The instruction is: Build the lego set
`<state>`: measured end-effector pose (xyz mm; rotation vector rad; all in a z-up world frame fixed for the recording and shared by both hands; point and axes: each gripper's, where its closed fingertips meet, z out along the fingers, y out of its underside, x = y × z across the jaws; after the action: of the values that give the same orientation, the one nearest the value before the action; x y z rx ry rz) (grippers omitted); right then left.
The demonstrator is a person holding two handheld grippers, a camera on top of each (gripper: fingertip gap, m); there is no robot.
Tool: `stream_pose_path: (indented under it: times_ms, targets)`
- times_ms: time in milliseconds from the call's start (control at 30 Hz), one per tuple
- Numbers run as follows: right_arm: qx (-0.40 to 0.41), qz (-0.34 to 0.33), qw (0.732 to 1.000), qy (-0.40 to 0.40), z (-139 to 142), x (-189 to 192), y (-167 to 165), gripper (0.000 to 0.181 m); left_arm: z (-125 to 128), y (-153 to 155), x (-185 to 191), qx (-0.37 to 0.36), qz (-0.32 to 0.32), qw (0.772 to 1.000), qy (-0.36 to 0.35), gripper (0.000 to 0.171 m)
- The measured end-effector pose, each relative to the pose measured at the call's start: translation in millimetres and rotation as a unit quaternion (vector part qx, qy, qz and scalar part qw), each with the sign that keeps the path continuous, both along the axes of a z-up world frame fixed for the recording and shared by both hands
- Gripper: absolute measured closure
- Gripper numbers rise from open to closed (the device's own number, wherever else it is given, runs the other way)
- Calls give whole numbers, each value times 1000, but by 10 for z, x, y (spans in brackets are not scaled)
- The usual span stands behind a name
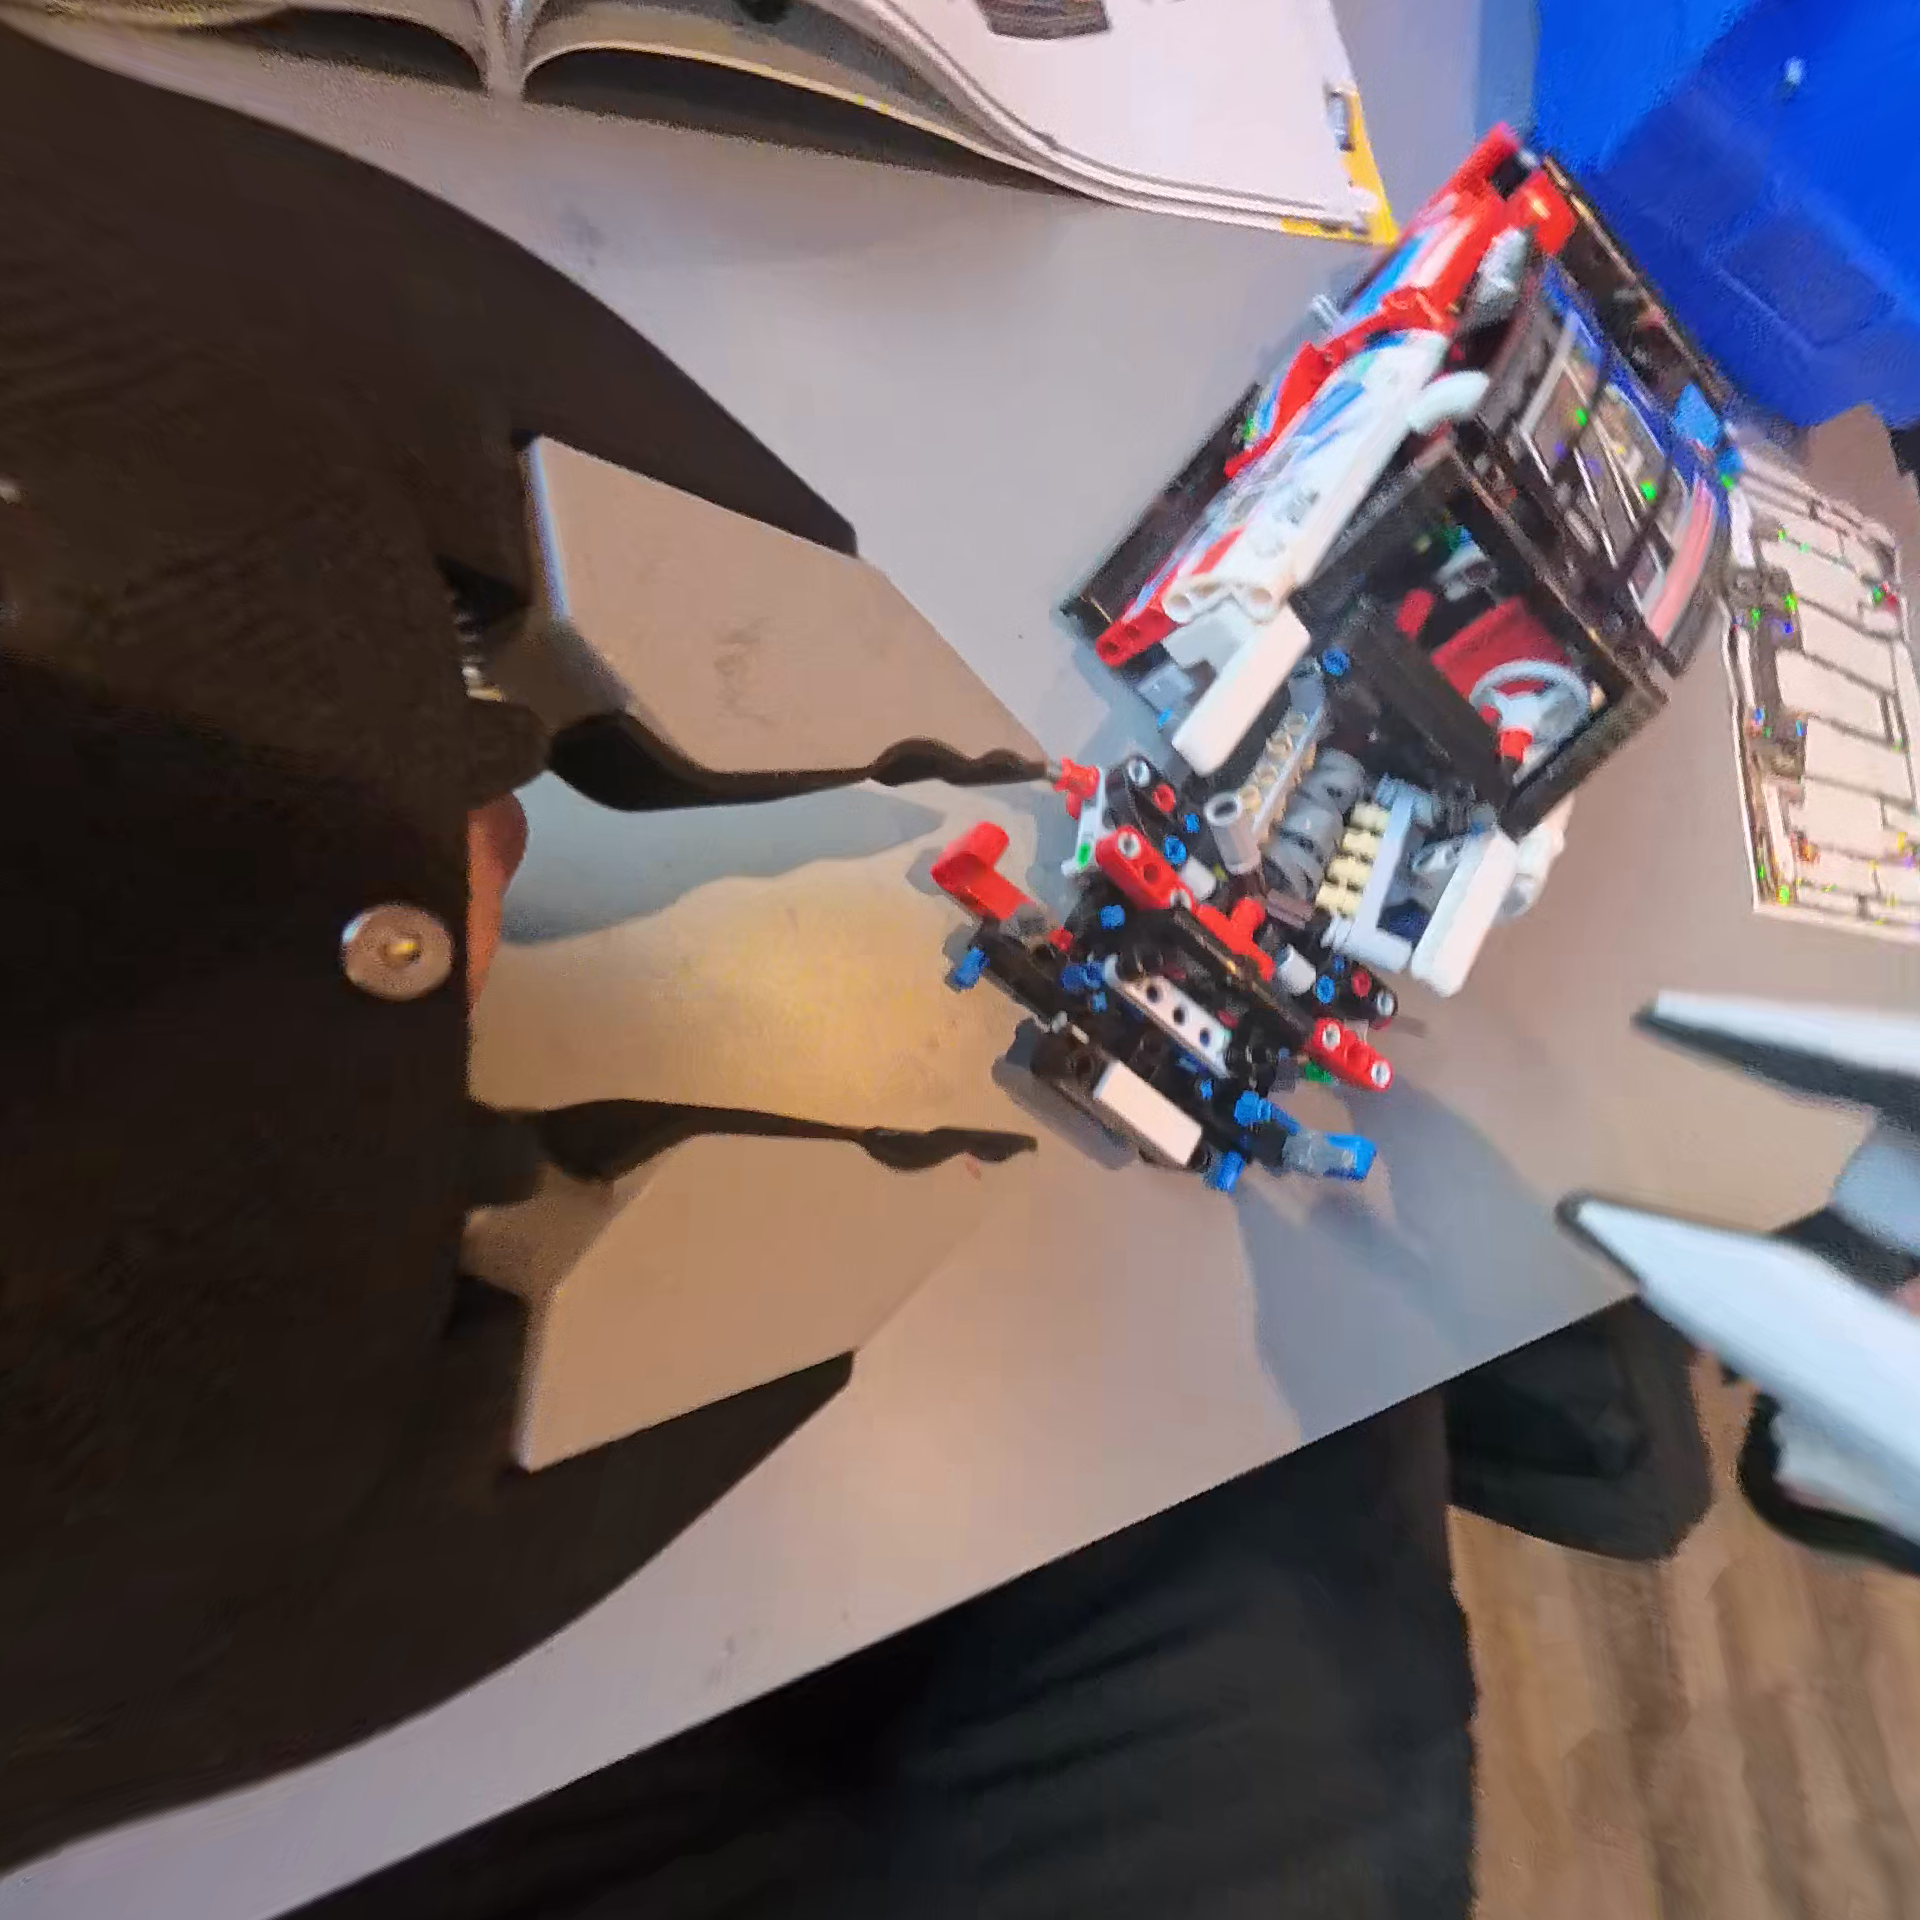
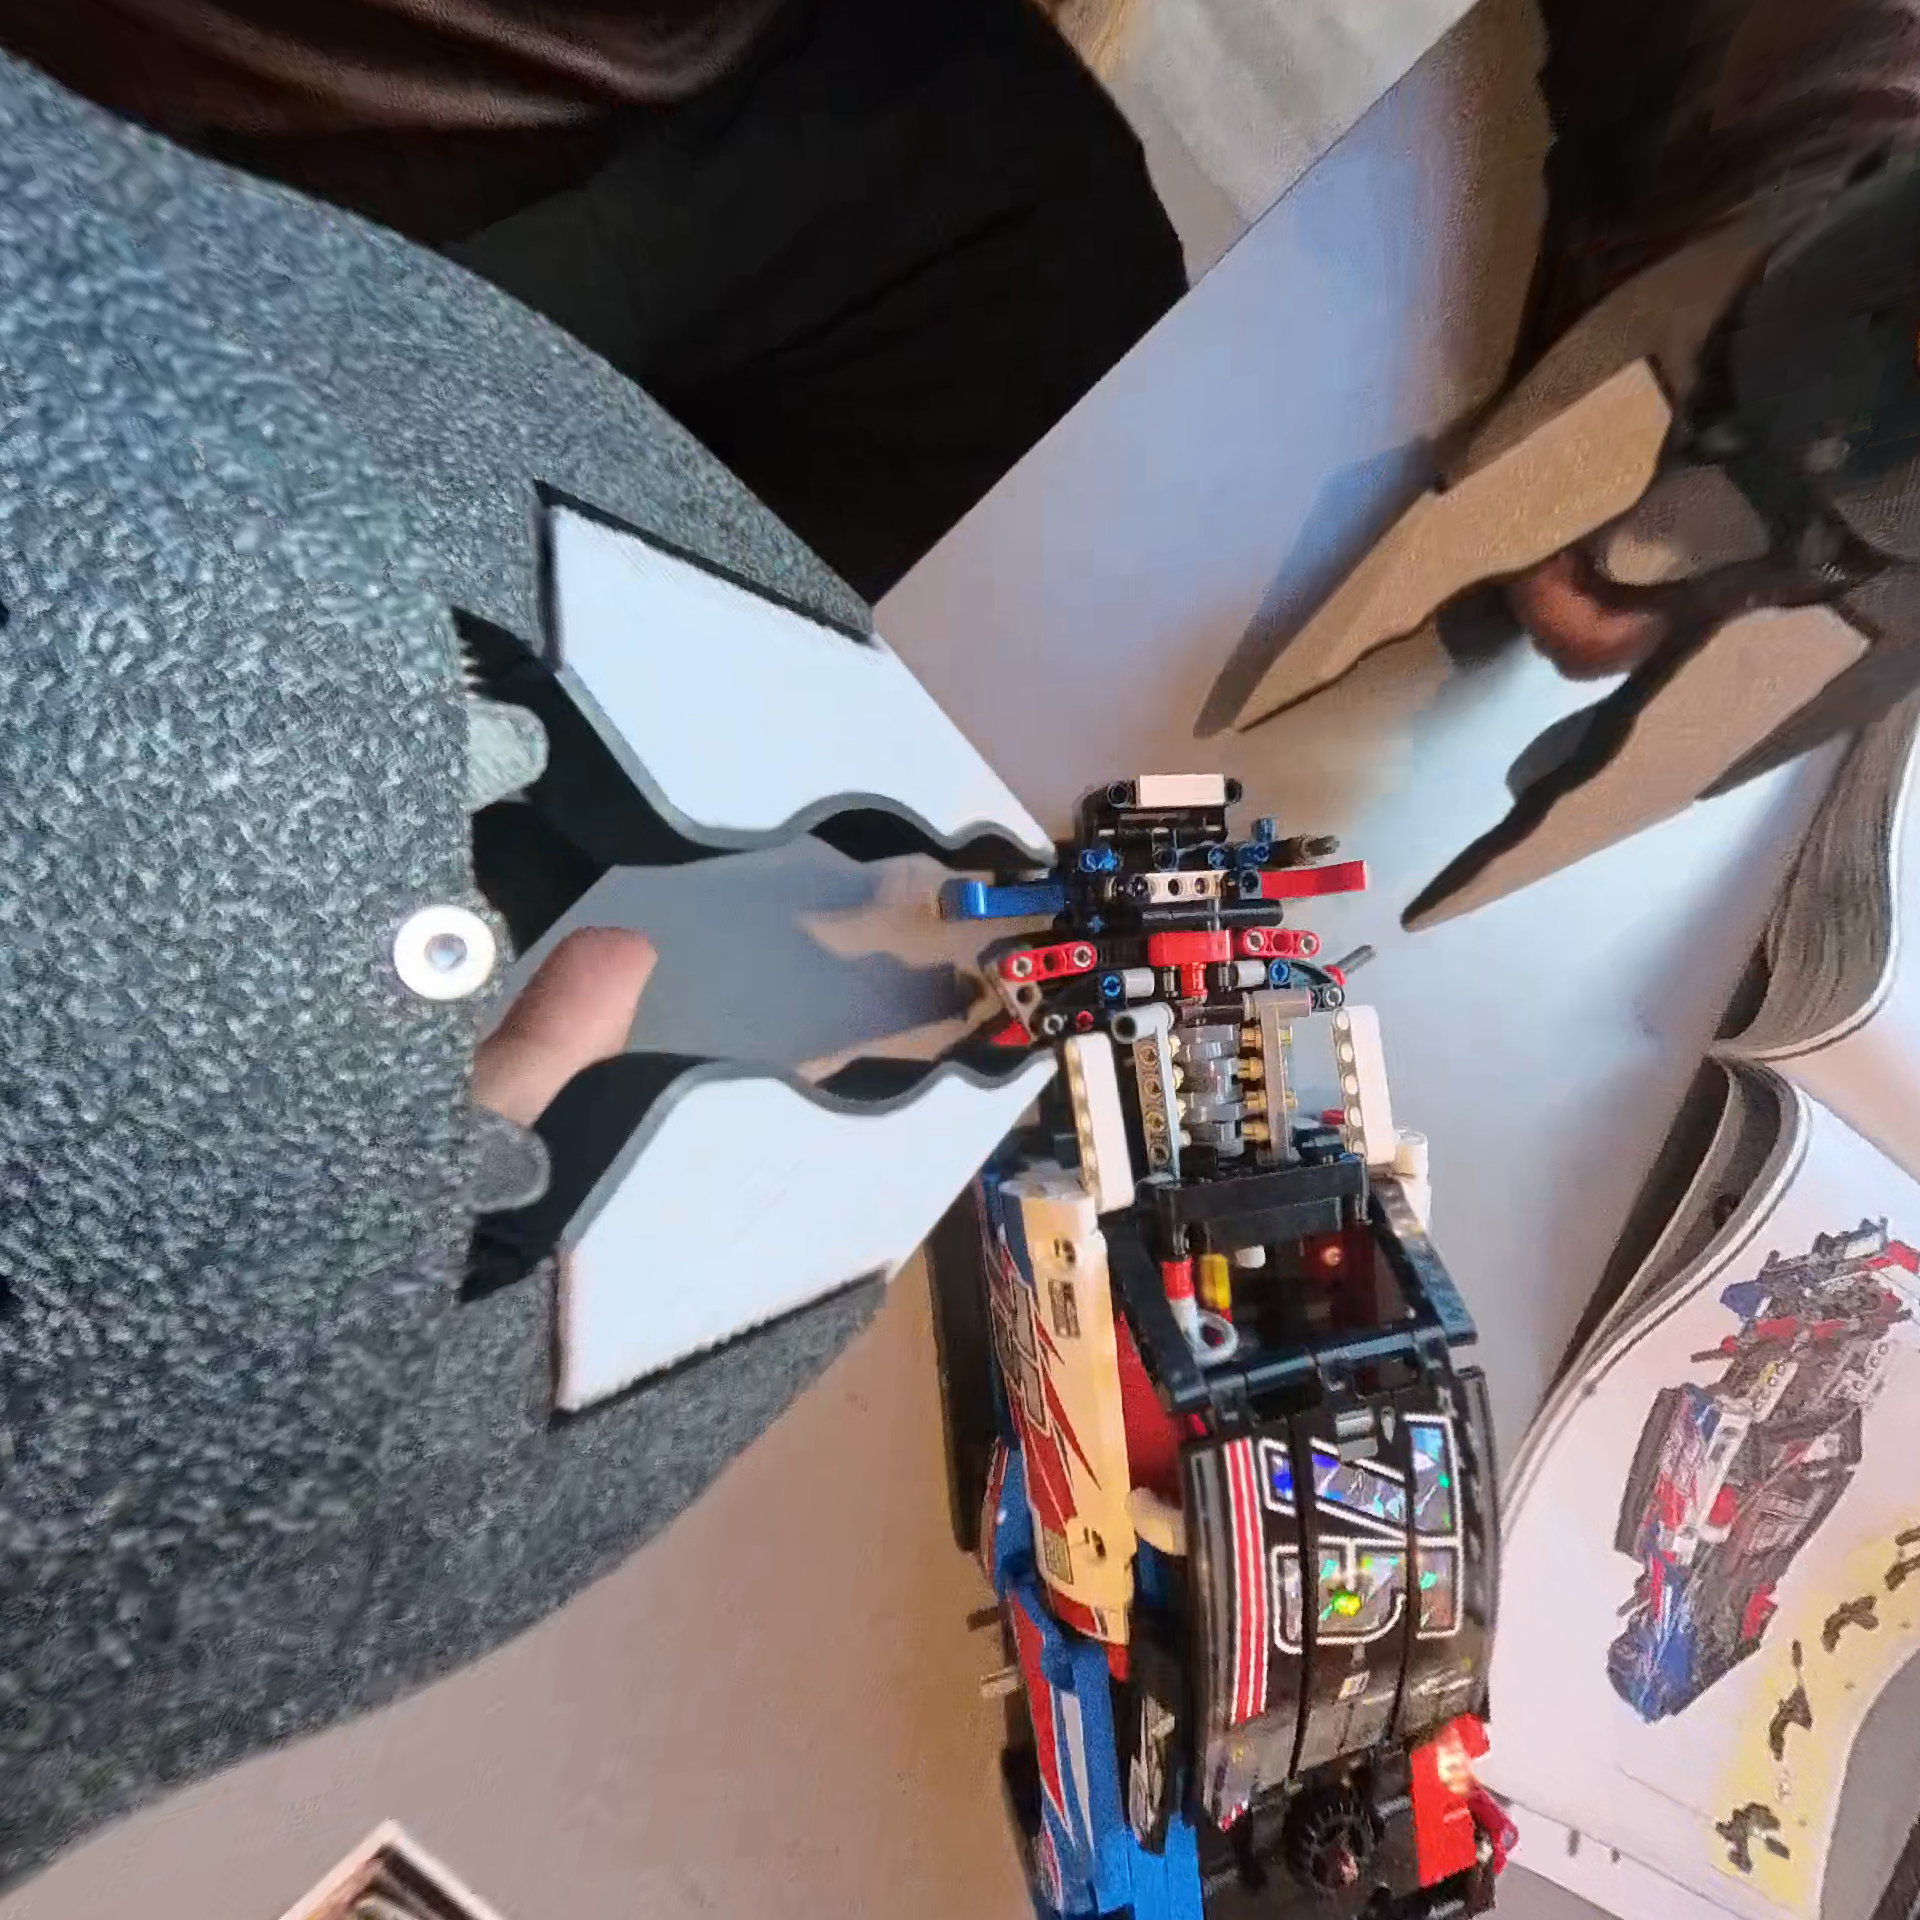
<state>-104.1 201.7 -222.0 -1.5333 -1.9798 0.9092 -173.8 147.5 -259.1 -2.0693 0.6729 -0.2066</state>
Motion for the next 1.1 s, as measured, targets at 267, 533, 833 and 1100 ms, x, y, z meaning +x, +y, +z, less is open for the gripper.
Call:
stream_pose_path:
  times_ms: [267, 533, 833, 1100]
  targets:
    - [111, 53, 992, 24, -156, -118, -296, 179, -205, 37, -76, -82, 28, 996, -7, 113]
    - [173, 87, 981, -25, -399, -178, -362, 178, -219, 12, -53, -73, 28, 997, 19, 122]
    - [221, 142, 965, -21, -261, 20, -456, 166, -183, -9, -71, -73, 38, 997, -5, 124]
    - [214, 109, 970, 21, -253, 57, -313, 165, -213, -10, -68, -82, 37, 996, -1, 123]
